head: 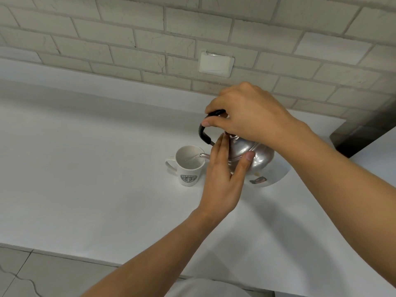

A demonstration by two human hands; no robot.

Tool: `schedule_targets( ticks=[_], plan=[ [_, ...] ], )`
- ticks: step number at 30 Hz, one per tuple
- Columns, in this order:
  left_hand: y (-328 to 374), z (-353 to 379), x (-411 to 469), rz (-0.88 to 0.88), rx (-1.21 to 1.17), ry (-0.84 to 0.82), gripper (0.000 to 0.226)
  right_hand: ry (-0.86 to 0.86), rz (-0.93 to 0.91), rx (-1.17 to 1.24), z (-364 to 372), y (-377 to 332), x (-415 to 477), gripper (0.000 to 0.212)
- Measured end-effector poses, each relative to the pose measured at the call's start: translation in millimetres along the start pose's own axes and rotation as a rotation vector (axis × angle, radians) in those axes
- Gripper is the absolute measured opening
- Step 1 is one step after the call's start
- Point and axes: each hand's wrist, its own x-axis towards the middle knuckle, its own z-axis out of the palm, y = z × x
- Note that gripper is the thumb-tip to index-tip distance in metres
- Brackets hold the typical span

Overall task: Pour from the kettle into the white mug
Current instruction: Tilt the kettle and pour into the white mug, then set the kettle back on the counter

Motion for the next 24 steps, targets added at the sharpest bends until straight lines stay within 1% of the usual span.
schedule_targets(
  ticks=[5, 8, 10, 13, 15, 17, 21, 24],
  plan=[
    [-9.5, -4.6, -6.3, 0.007, 0.099, -0.044, 0.061, 0.147, 0.093, 0.202, 19.4, 16.7, -30.0, 0.041],
    [-15.2, -9.1, -10.4, 0.012, 0.087, 0.050, 0.049, 0.323, 0.165, 0.347, 30.6, 27.7, -48.5, 0.036],
    [-13.0, -12.5, -9.7, -0.024, 0.035, 0.110, 0.047, 0.428, 0.207, 0.425, 35.3, 36.8, -60.4, 0.034],
    [-3.4, -16.8, 5.0, 0.001, 0.069, 0.083, 0.049, 0.543, 0.260, 0.512, 41.6, 49.6, -76.0, 0.029],
    [1.5, -18.2, 21.0, 0.055, 0.178, -0.006, 0.052, 0.579, 0.274, 0.544, 47.5, 57.1, -84.0, 0.027],
    [1.8, -17.5, 37.0, 0.073, 0.264, -0.079, 0.049, 0.590, 0.305, 0.579, 55.1, 64.5, -89.2, 0.027],
    [-4.5, -8.0, 63.1, 0.070, 0.354, -0.129, 0.043, 0.610, 0.371, 0.670, 72.3, 82.6, -90.1, 0.028],
    [-11.2, 1.9, 84.2, 0.103, 0.375, -0.115, 0.034, 0.597, 0.388, 0.721, 84.1, 98.3, -83.6, 0.028]
  ],
)
